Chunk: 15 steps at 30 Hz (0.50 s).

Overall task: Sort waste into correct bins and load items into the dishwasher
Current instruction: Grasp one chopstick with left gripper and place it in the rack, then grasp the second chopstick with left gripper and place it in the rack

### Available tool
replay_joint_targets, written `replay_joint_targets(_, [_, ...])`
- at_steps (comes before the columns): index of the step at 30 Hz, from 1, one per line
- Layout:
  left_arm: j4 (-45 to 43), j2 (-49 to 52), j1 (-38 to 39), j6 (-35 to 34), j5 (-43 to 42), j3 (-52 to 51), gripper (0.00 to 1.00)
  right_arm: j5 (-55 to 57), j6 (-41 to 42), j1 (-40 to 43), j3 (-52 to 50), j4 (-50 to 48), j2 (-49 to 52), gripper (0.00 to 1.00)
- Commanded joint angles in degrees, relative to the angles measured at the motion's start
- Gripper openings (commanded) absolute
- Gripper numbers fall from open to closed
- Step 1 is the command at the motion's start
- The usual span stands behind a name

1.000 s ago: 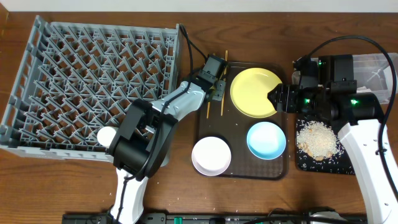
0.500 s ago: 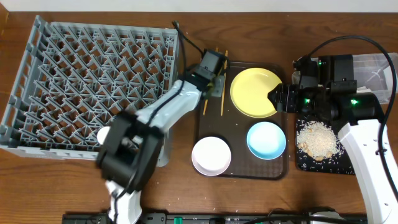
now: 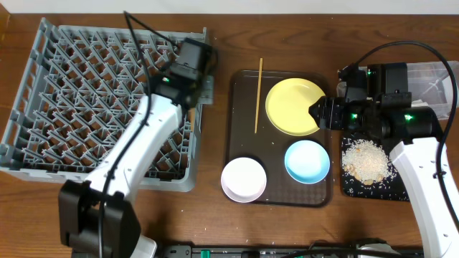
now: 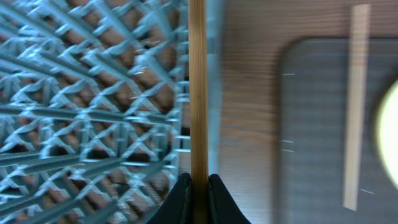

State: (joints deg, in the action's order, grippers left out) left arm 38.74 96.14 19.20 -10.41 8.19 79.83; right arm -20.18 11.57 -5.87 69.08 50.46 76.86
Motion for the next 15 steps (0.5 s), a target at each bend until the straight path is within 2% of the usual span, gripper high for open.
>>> replay_joint_targets(1, [-0.2,2.9,-2.3,2.5,1.3,-1.6,0.08,-0.6,0.6,-0.6,0.9,0.0,0.4,0.65])
replay_joint_targets(4, [-0.2,5.1,-3.1,3.0,0.4,-1.7,0.08,-0.6,0.6,-0.6,0.9,0.5,0.4,0.65])
replay_joint_targets(7, [-0.6,6.8,-3.2,6.3,-4.6,-1.7,0.08,-0.6,0.6,-0.6,0.9,0.7,0.4,0.64])
replay_joint_targets(11, [-0.6,7.5,-3.3,8.3,-4.3,-1.7,0.09,-0.6,0.6,-0.6,0.9,0.8,0.4,0.64])
replay_joint_targets(15, [-0.2,6.3,-3.4,8.3,-4.1,-0.3,0.34,-0.6,0.6,-0.6,0.9,0.8,0.4,0.64])
